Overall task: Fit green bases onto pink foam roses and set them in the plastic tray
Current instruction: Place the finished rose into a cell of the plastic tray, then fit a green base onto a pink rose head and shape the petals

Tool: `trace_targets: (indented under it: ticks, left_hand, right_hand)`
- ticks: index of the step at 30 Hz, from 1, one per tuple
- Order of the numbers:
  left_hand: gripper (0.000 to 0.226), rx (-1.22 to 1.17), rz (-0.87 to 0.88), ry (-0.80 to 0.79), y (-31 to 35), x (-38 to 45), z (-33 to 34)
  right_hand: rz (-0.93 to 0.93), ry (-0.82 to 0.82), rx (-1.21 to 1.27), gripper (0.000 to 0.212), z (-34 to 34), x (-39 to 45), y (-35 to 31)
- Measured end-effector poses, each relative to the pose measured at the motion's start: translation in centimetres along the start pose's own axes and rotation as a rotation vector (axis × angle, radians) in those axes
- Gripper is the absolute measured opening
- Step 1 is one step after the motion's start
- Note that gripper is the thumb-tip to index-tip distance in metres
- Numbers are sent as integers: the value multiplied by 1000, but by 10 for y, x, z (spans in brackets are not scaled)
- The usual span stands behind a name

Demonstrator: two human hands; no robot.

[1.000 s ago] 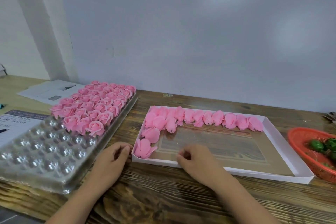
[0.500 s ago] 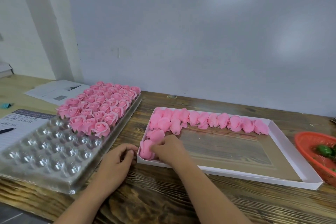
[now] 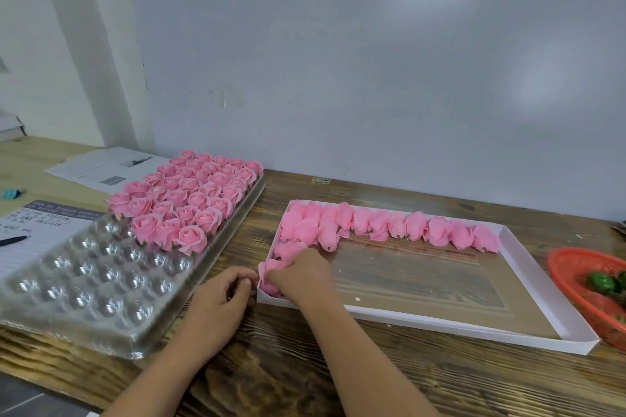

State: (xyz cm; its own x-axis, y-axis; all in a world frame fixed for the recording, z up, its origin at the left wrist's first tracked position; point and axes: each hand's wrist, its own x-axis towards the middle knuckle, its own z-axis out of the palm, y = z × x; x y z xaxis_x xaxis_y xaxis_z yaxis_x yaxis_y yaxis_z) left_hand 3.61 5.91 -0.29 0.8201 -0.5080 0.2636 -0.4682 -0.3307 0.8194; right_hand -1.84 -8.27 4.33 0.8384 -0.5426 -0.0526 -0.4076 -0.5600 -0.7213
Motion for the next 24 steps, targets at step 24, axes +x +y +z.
trace_targets:
  ticks: [24]
  left_hand:
    - [37, -108, -35, 158, 13, -1, -1]
  right_hand:
    - [342, -116, 1131, 9, -71, -16, 60]
